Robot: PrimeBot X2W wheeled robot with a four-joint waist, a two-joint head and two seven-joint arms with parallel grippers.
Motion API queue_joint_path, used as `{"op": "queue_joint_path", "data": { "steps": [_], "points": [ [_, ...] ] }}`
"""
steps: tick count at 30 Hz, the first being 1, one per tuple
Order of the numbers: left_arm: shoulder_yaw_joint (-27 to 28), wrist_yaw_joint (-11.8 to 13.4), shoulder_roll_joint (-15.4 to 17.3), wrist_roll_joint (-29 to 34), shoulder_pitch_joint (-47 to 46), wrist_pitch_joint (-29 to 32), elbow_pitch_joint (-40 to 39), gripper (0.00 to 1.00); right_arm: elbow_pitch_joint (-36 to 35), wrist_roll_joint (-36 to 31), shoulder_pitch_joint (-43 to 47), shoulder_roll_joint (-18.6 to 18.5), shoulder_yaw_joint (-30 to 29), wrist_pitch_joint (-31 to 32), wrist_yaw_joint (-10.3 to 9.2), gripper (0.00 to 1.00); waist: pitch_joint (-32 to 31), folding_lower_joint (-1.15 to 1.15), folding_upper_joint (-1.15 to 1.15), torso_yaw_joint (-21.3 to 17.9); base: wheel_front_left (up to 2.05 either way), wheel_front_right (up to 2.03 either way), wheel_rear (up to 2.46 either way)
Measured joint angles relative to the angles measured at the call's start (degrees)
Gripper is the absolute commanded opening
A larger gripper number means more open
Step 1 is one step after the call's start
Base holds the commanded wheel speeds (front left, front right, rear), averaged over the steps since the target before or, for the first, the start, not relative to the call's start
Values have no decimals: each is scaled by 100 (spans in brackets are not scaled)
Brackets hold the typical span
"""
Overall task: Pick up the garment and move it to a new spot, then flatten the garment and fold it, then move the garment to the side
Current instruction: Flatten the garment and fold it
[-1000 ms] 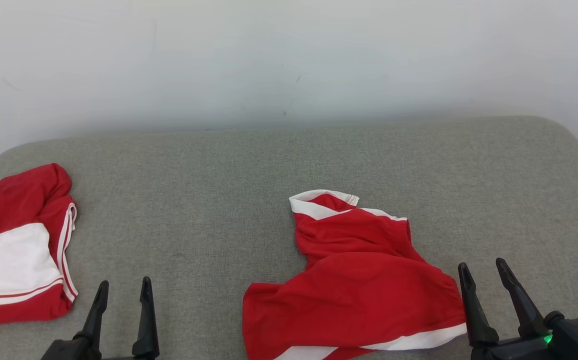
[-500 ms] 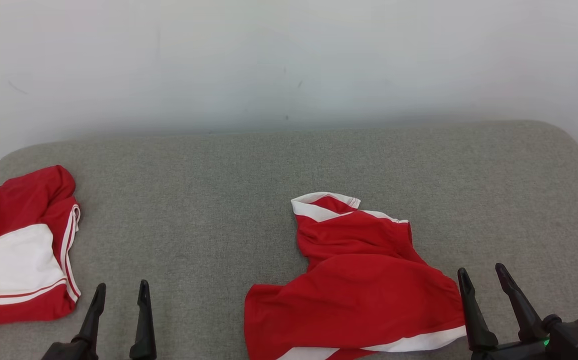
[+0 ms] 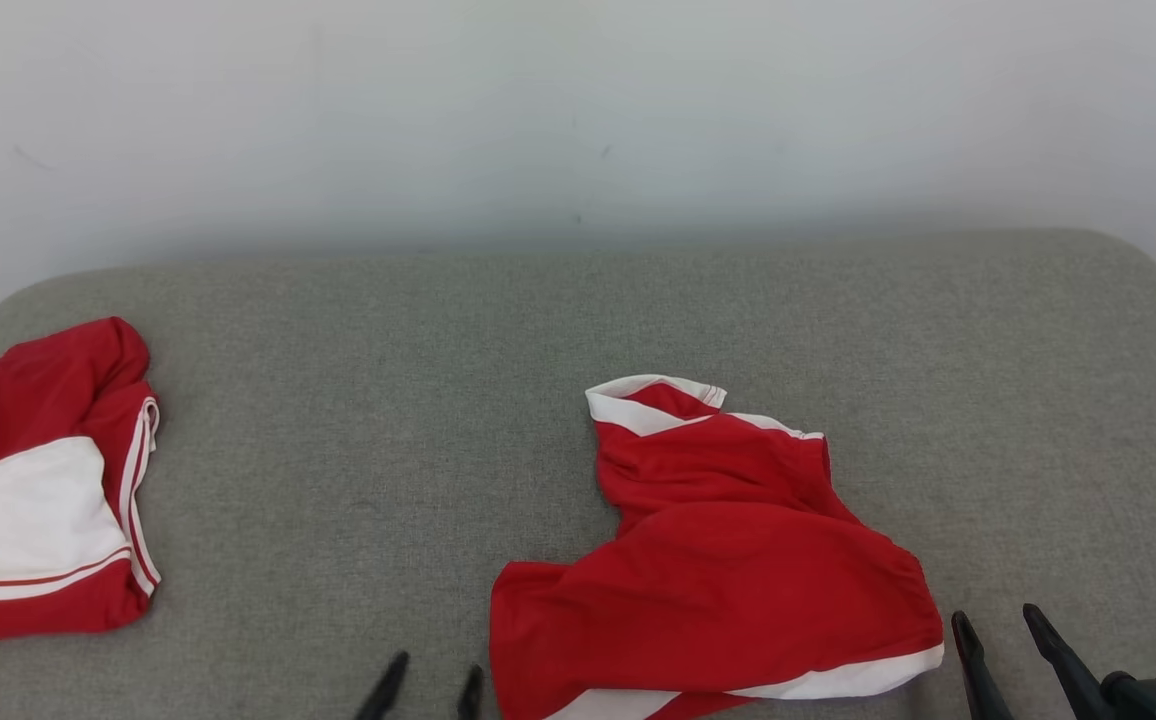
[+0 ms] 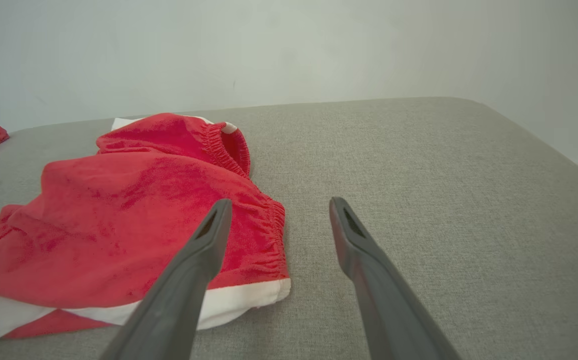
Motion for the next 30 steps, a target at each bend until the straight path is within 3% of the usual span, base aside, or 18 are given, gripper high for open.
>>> {"op": "queue_joint_path", "data": {
  "steps": [10, 27, 28, 29, 30],
  "points": [
    [-1079, -55, -3, -349, -165, 0, 1033, 100, 921, 313, -516, -277, 481, 1, 0, 100, 286, 1, 0, -64, 0, 0, 0],
    [-1653, 54, -5, -943, -863, -11, 1878, 100, 2095, 1105, -1324, -383, 1684, -9, 0, 100, 646, 0, 0, 79, 0, 0, 0],
    [-1707, 55, -7, -985, -905, -24, 1937, 94, 2103, 1158, -1331, -382, 1703, -10, 0, 100, 651, 0, 0, 104, 0, 0, 0],
    [-1755, 59, -8, -1023, -945, -27, 1992, 39, 2103, 1224, -1328, -381, 1713, -11, 0, 56, 653, 0, 0, 127, 0, 0, 0],
    [-1794, 77, -4, -1069, -975, -27, 2029, 7, 2104, 1272, -1319, -381, 1736, -15, 0, 33, 652, 0, 0, 144, 0, 0, 0]
  ]
}}
